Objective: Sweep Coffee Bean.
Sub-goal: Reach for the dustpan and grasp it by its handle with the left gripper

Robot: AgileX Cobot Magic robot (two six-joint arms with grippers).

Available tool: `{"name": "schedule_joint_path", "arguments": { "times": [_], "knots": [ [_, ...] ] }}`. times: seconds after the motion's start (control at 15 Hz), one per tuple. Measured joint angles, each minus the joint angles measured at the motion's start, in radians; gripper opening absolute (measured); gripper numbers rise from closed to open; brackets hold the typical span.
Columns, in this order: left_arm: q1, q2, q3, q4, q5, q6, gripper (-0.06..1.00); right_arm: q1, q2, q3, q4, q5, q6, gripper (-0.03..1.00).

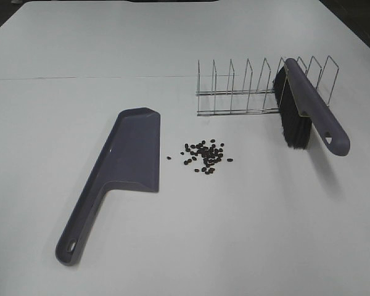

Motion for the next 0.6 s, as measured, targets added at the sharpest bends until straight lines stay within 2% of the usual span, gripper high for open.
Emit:
{"name": "schedule_joint_path", "arguments": {
  "times": [0.6],
  "knots": [
    [0.0,0.463,-0.123,-0.095,-0.052,-0.002,0.91,0.0,0.0,0.0,0.0,0.0,0.0,0.94]
  ]
}}
